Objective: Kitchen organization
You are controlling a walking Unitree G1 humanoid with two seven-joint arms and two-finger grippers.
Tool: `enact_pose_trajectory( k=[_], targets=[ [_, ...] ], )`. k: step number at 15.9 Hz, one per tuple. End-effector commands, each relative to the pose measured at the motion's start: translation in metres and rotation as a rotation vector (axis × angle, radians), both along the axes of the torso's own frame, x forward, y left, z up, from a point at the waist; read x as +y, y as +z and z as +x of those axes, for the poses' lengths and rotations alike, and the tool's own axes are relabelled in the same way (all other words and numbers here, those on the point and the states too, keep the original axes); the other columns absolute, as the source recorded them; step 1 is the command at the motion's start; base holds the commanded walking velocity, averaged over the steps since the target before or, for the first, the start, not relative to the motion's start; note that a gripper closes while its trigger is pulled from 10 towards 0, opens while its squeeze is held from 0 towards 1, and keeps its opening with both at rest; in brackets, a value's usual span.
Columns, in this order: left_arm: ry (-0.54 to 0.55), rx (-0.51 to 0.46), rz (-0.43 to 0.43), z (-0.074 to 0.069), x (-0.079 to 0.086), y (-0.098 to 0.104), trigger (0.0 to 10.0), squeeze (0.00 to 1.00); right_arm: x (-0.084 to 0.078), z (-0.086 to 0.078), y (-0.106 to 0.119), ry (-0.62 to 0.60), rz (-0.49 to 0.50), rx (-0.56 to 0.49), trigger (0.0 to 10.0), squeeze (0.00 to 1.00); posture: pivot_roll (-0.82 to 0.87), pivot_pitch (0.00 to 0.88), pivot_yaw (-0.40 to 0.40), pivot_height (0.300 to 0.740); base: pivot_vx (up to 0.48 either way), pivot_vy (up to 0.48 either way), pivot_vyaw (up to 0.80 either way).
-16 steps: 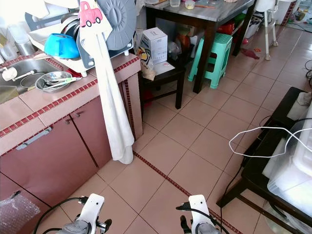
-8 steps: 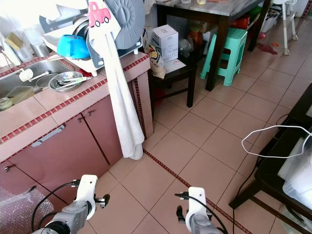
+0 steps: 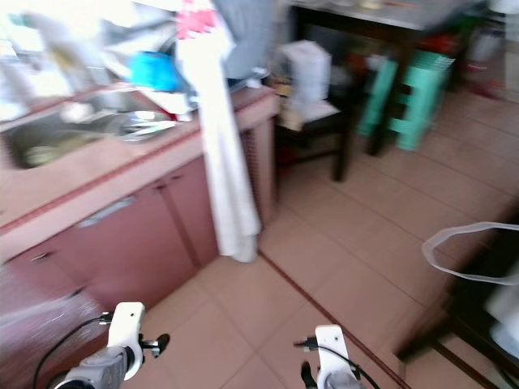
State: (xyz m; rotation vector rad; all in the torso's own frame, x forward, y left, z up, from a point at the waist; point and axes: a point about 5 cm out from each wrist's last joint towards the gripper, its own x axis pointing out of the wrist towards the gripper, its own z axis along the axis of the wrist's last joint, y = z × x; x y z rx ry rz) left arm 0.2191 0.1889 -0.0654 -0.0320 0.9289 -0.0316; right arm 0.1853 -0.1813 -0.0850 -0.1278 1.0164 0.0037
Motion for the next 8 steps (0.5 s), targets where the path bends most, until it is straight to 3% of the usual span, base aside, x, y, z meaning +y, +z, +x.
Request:
enact_pose_trajectory(
  k=[1,8],
  targets=[
    [-0.039,-0.057,0.056,0.007,0.006,0.006,10.0,0.0,0.005,-0.002,-0.001,0.017,0.014,0.003,10.0,0.0,0.01,0.0,0.108,0.74,0.0,0.0,0.8],
    [-0.069,-0.013,0.082,-0.004,0.012,0.0,10.0,0.0,0.011,-0.004,-0.003,0.103,-0.017,0.015,10.0,0.0,0.01,0.0,0.099,0.74,0.0,0.0,0.8]
  ],
)
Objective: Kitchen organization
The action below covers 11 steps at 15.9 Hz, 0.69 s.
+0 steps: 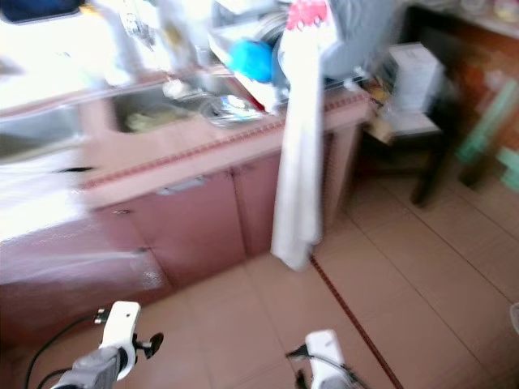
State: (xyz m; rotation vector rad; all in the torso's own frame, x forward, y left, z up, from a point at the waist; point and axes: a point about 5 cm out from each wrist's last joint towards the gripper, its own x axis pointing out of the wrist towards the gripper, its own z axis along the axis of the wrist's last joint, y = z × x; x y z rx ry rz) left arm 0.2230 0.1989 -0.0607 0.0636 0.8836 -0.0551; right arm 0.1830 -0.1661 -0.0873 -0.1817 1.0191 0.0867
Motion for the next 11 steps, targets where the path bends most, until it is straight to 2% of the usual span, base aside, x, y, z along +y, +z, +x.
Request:
enact_pose_trajectory(
  k=[1,4,6,11],
  targets=[
    [-0.005,0.039,-0.003,-0.009,0.002,-0.005,10.0,0.0,-0.004,-0.002,-0.001,0.012,-0.011,0.006,10.0,0.0,0.01,0.0,0.096,0.74,0.0,0.0,0.8],
    [-0.037,0.092,-0.04,-0.018,-0.007,-0.012,10.0,0.0,-0.004,-0.001,0.0,0.015,-0.006,0.003,10.0,0.0,0.01,0.0,0.088,0.74,0.0,0.0,0.69],
    [-0.028,0.116,-0.045,-0.022,-0.01,-0.015,10.0,0.0,-0.005,0.0,0.0,-0.014,0.018,0.002,10.0,0.0,0.01,0.0,0.084,0.74,0.0,0.0,0.0],
    [-0.038,0.096,-0.032,-0.017,-0.01,-0.012,10.0,0.0,-0.008,0.001,0.001,-0.017,0.01,0.003,10.0,0.0,0.0,0.0,0.081,0.74,0.0,0.0,0.0]
  ],
)
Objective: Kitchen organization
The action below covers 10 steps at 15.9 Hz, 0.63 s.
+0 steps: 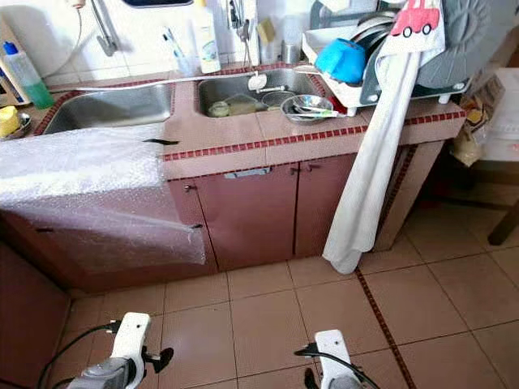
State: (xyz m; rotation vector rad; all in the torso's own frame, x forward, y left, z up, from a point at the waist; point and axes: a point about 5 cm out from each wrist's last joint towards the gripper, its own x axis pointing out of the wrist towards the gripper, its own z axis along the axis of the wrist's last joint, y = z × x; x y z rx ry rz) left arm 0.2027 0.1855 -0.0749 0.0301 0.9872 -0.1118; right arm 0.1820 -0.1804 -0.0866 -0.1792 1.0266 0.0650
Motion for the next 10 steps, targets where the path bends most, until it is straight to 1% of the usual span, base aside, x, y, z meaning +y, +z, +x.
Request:
enact_pose_trajectory(
  k=[1,7,10],
  targets=[
    [-0.003,-0.003,0.026,0.0028,0.0043,0.0019,10.0,0.0,0.0055,0.0011,0.0,0.007,0.017,0.0,10.0,0.0,0.0,0.0,0.079,0.74,0.0,0.0,0.0],
    [0.012,-0.005,0.039,0.0033,0.0081,0.0026,10.0,0.0,0.0058,0.0003,-0.0004,0.043,0.0,0.007,10.0,0.0,0.01,0.0,0.072,0.74,0.0,0.0,0.0],
    [0.007,-0.006,0.045,0.0034,0.0088,0.0028,10.0,0.0,0.0073,0.0003,-0.0006,0.046,0.001,0.006,10.0,0.0,0.01,0.0,0.076,0.74,0.0,0.16,0.0]
  ],
)
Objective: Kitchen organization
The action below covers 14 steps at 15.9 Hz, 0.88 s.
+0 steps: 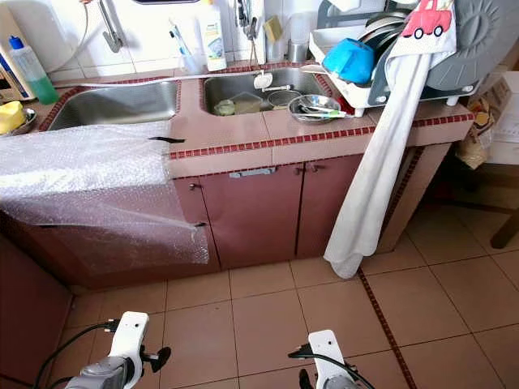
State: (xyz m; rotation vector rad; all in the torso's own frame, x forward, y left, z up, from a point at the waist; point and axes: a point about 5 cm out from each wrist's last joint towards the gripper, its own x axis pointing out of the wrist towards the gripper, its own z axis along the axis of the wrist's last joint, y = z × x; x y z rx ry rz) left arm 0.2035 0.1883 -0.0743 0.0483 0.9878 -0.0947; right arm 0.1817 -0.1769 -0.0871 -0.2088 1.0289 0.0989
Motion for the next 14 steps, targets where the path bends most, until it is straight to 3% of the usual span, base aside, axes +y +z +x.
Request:
enact_pose_trajectory(
  k=[1,14],
  targets=[
    [-0.003,-0.005,0.024,0.0028,0.0061,0.0024,10.0,0.0,0.0042,0.0005,-0.0002,0.005,0.011,0.001,10.0,0.0,0.01,0.0,0.079,0.74,0.0,0.247,0.0],
    [-0.035,0.002,0.043,0.0019,0.0077,0.0021,10.0,0.0,0.0037,-0.0078,-0.0038,0.032,-0.008,0.017,10.0,0.0,0.0,0.0,0.089,0.74,0.0,0.321,0.0]
  ],
)
